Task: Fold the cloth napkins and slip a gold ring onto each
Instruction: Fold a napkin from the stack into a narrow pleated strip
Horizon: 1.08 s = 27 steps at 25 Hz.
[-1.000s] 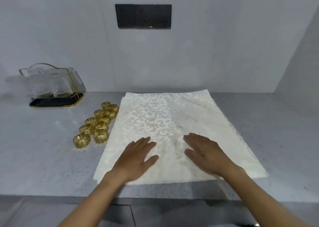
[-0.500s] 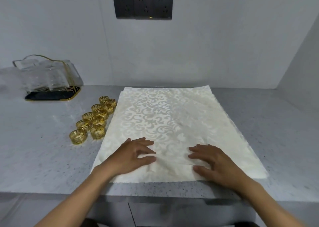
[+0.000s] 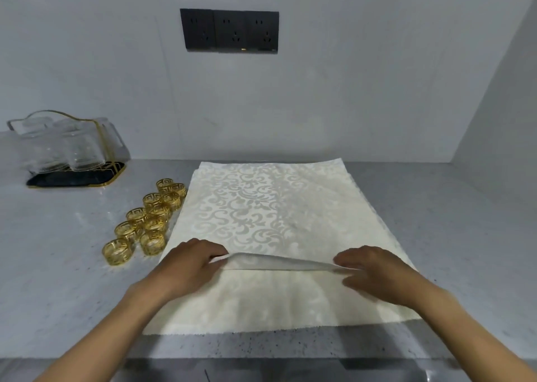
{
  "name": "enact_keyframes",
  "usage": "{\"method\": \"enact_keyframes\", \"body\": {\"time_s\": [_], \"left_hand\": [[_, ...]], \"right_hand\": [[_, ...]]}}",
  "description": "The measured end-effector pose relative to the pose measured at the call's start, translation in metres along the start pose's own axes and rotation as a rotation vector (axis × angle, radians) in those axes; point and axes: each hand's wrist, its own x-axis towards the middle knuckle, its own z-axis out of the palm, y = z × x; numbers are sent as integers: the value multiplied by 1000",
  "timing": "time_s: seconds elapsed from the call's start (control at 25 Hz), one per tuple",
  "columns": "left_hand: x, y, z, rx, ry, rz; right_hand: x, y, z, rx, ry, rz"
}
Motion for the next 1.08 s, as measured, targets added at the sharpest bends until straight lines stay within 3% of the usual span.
{"method": "enact_keyframes", "body": {"time_s": [0.12,0.2,0.4,0.48,0.64,0.88,1.0,1.08], "left_hand": [[0,-23,-19,85,-66,-11],[-2,-21,-36,25,-110,-13],[-31,10,-100,-236,-753,-100],[-31,11,-109,-275,-807,-117],[0,-14,-85,-277,-522,-206],[55,-55,-37,-317,74,-338],[72,-40,-29,9,341,-200],[53,-21,-15,-2,267,65]], "right_hand": [[-5,19,-18,-118,53,79],[-6,24,-40,-34,22,138],[-38,16,-98,320,-514,216],[-41,15,-105,401,-577,227],[-16,35,-87,516,-412,310],[51,61,-47,473,178,505],[80,52,-37,273,376,448],[65,44,-19,74,336,216]]}}
